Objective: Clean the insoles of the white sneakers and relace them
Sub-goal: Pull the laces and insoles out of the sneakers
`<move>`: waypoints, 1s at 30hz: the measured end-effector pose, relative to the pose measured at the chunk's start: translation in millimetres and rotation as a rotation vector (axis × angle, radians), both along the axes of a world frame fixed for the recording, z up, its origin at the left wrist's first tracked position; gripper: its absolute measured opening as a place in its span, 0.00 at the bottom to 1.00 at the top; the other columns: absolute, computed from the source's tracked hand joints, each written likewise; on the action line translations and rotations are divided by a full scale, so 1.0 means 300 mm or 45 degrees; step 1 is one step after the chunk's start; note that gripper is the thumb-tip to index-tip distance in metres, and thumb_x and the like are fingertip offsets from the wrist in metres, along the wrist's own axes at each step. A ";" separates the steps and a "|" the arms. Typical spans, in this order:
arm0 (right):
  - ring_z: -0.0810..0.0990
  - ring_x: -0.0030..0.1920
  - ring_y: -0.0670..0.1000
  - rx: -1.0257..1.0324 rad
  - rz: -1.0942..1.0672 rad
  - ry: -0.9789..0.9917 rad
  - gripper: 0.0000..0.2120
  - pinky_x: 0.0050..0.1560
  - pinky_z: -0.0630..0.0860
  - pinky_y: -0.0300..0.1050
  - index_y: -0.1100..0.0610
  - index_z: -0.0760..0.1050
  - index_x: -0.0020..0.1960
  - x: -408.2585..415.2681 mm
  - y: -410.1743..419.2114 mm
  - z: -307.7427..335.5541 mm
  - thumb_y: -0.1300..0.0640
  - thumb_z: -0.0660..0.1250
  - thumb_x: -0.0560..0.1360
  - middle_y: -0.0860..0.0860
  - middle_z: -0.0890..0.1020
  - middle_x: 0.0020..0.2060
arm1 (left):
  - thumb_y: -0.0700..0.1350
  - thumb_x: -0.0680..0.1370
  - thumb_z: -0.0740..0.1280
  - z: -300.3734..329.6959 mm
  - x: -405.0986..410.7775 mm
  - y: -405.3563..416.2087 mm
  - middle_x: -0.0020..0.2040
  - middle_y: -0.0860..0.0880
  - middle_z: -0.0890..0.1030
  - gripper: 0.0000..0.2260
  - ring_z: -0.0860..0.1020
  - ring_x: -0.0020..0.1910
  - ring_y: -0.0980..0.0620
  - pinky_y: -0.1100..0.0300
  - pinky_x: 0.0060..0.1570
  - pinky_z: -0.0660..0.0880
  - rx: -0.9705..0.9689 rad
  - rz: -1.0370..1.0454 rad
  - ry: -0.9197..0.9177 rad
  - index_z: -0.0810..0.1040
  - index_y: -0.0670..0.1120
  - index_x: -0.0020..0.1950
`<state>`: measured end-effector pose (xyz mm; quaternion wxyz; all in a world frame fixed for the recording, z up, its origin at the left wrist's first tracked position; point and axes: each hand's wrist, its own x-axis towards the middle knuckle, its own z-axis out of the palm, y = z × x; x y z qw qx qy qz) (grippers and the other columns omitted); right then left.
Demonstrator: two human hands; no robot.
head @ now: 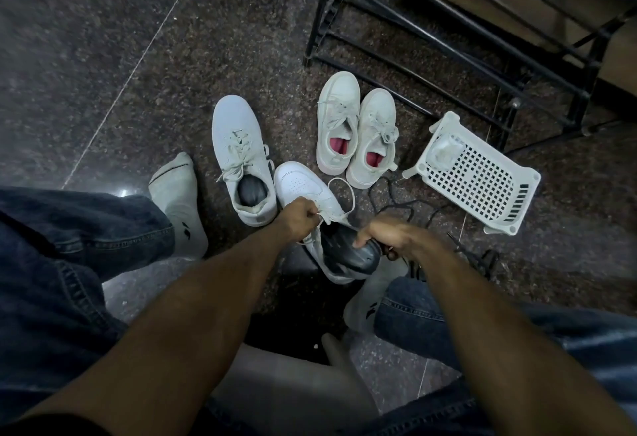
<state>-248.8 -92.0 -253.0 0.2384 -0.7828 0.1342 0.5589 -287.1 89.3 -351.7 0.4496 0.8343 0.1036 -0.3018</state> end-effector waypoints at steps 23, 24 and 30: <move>0.75 0.33 0.55 -0.293 0.225 -0.364 0.07 0.30 0.73 0.42 0.59 0.73 0.37 0.220 -0.123 0.226 0.59 0.70 0.70 0.57 0.76 0.36 | 0.44 0.78 0.65 0.080 -0.098 -0.065 0.62 0.43 0.68 0.11 0.75 0.57 0.42 0.53 0.57 0.71 0.371 0.420 -0.106 0.77 0.42 0.58; 0.76 0.34 0.55 -0.288 0.222 -0.340 0.07 0.31 0.74 0.43 0.59 0.74 0.38 0.201 -0.133 0.205 0.59 0.70 0.71 0.57 0.76 0.36 | 0.45 0.77 0.66 0.087 -0.107 -0.088 0.63 0.42 0.66 0.13 0.74 0.58 0.40 0.51 0.56 0.72 0.369 0.456 -0.047 0.73 0.42 0.60; 0.77 0.34 0.53 -0.248 0.233 -0.297 0.07 0.33 0.80 0.46 0.59 0.72 0.42 0.172 -0.166 0.123 0.58 0.70 0.74 0.55 0.75 0.36 | 0.50 0.78 0.66 0.061 -0.113 -0.131 0.69 0.39 0.69 0.32 0.72 0.65 0.36 0.48 0.60 0.72 0.370 0.420 0.457 0.55 0.42 0.76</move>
